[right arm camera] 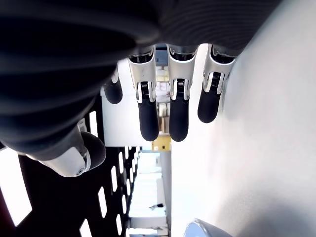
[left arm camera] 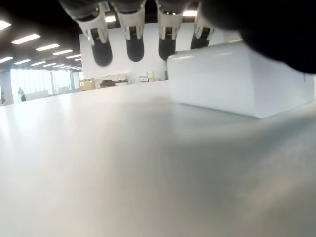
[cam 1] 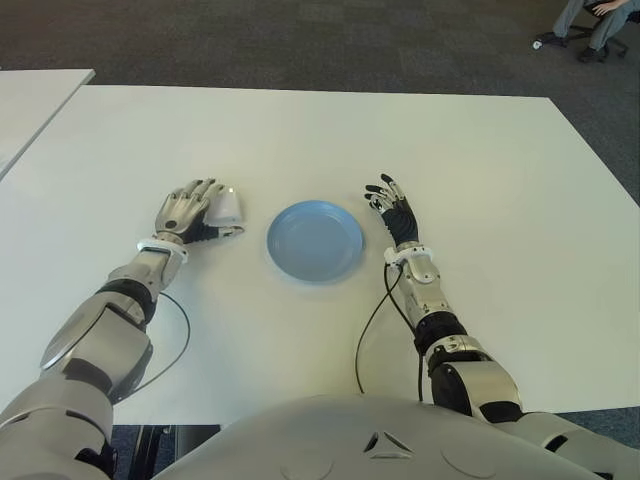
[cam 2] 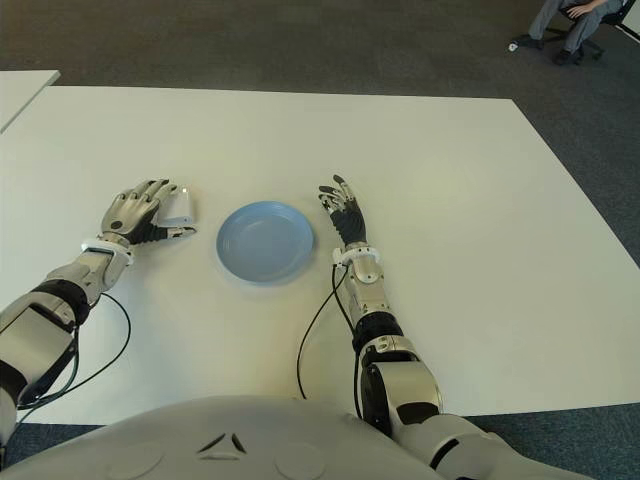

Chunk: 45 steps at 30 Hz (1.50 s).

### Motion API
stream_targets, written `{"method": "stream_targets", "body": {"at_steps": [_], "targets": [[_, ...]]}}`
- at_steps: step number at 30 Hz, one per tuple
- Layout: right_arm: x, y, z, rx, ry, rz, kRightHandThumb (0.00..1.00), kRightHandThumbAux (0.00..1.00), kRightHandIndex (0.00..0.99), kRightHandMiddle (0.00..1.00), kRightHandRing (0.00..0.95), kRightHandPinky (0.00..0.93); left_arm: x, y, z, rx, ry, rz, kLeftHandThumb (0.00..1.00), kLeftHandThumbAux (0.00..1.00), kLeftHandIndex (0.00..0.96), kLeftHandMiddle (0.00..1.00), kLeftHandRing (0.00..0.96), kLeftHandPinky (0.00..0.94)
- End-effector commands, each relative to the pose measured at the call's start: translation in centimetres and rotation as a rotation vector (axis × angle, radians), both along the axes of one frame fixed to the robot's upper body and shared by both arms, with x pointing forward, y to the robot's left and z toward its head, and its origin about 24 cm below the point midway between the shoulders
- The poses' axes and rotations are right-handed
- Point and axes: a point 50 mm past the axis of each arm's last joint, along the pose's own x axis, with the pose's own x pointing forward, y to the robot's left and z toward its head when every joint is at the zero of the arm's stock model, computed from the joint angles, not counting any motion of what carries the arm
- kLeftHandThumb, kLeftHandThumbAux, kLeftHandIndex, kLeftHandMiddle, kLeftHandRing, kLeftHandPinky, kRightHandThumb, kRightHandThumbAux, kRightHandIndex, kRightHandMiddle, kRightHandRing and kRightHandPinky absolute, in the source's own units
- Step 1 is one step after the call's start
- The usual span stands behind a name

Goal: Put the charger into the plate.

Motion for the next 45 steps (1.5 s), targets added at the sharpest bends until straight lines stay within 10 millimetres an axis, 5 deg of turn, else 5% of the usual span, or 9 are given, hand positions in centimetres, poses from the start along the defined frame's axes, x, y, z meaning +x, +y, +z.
{"method": "stream_targets", "body": {"at_steps": [1,16,36,43,45], "targets": [[-1.4,-0.4,-2.0,-0.001,0.108,-0.009,0.0,0.571,0.075,0.274,0.257,0.218,-3.2,2.4,-2.3,0.051,0.181,0.088,0.36,0.368,0.009,0.123,0.176,0.286],[-1.4,-0.4,-2.0,0.002,0.108,-0.009,0.0,0.574,0.081,0.274,0.258,0.228,-3.9,2.5,-3.0,-0.037,0.245,0.171,0.341,0.412,0.003,0.152,0.221,0.314],[-1.3,-0.1,-1.9,0.026,0.106,-0.01,0.0,0.583,0.069,0.283,0.268,0.239,-3.9,2.1,-3.4,-0.104,0.301,0.195,0.279,0.416,0.0,0.102,0.161,0.259],[-1.3,0.1,-1.9,0.023,0.107,-0.011,0.0,0.581,0.074,0.285,0.271,0.242,-3.9,2.0,-3.5,-0.084,0.321,0.169,0.283,0.437,0.041,0.175,0.226,0.318],[-1.3,0.2,-1.9,0.023,0.108,-0.011,0.0,0.579,0.076,0.286,0.272,0.243,-3.9,2.0,-3.5,-0.061,0.332,0.144,0.305,0.445,0.122,0.251,0.281,0.35]]}}
